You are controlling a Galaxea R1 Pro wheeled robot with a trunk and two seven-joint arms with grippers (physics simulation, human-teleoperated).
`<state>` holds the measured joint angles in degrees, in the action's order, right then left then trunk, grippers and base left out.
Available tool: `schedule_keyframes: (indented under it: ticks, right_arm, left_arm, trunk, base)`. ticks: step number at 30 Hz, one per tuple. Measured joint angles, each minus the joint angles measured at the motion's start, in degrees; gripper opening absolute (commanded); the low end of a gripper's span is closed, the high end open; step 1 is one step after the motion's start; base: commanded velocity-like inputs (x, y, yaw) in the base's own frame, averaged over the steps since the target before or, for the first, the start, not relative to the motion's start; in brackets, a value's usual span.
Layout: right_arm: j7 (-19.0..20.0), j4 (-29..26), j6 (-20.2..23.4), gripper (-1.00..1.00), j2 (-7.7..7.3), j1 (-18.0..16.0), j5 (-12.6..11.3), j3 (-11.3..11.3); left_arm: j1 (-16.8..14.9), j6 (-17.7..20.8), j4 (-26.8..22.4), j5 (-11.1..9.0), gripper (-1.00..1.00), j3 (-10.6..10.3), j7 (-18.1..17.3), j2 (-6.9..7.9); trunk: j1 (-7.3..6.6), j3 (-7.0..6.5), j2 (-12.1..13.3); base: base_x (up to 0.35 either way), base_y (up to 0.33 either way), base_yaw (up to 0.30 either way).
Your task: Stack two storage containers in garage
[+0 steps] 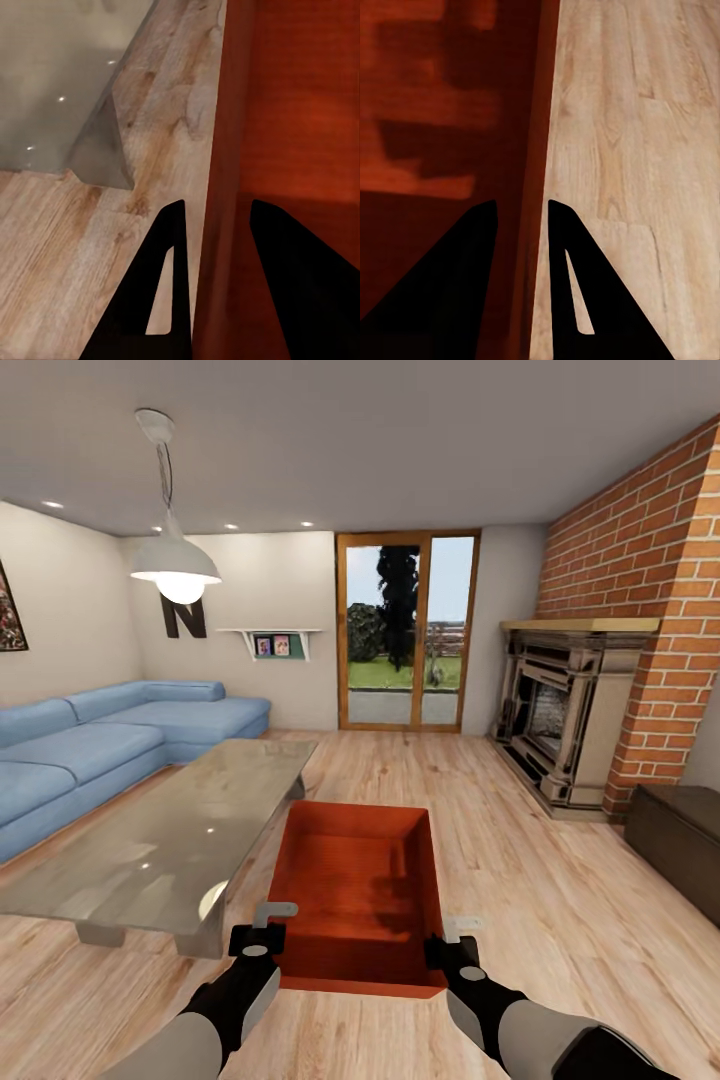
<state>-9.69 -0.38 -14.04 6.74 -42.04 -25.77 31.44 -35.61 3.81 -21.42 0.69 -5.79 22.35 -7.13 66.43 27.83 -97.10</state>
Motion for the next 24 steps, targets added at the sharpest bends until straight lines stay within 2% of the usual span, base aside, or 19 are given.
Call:
schedule_keyframes:
  ticks: [8,24]
  right_arm:
    - [0.0,0.0,0.0,-1.00,-0.01,0.0,0.0,0.0]
    - [0.0,0.0,0.0,-1.00,0.02,0.0,0.5,-0.5]
  left_arm:
    - [0.0,0.0,0.0,0.0,-1.00,0.0,0.0,-0.01]
    - [0.0,0.0,0.0,0.0,-1.00,0.0,0.0,0.02]
  trunk:
    - [0.00,0.00,0.0]
    - [0.00,0.00,0.0]
  base:
    - [0.000,0.000,0.067]
    - [0.000,0.000,0.291]
